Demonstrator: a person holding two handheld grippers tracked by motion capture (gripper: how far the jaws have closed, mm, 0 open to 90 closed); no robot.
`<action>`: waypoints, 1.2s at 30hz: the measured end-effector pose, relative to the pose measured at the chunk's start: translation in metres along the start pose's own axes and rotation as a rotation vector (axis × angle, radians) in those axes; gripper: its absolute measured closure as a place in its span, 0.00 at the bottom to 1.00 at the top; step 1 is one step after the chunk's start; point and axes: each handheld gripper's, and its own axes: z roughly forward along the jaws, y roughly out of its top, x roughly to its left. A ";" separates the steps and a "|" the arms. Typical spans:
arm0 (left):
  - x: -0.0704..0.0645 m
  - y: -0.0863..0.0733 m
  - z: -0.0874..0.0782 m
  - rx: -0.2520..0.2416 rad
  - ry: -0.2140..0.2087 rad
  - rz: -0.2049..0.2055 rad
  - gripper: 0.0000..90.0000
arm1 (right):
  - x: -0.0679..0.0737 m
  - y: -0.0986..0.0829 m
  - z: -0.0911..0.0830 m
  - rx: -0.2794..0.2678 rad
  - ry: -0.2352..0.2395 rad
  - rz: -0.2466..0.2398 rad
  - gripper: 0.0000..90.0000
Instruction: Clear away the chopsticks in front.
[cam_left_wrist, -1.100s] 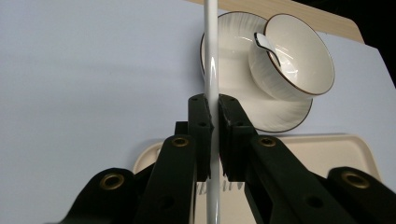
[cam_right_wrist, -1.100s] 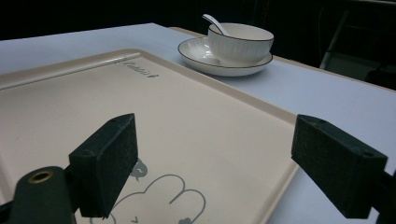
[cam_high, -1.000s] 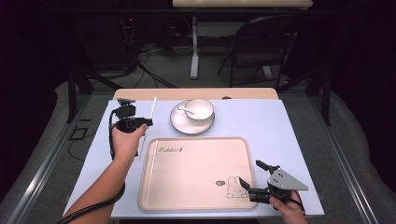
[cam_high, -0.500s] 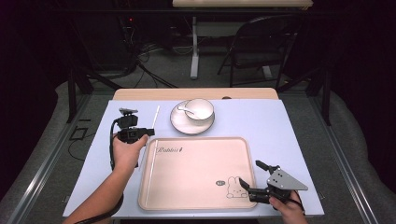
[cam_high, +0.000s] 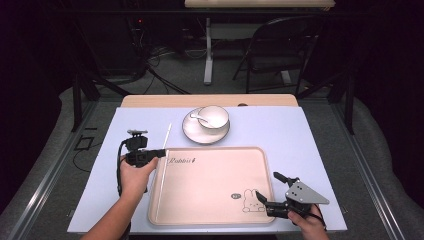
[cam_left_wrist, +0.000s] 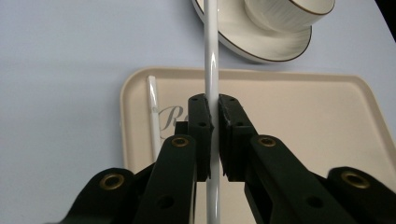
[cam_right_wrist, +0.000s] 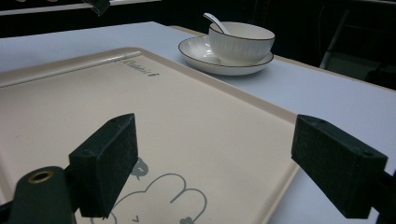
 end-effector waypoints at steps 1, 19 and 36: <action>0.000 -0.003 0.001 0.002 0.000 0.002 0.94 | 0.000 0.000 0.000 0.000 0.000 0.000 0.16; 0.010 -0.040 0.015 0.017 -0.008 -0.042 0.94 | 0.000 0.000 0.000 0.003 0.002 0.000 0.16; 0.025 -0.056 0.018 0.027 0.037 -0.087 0.94 | 0.001 -0.001 0.001 0.004 -0.002 -0.002 0.16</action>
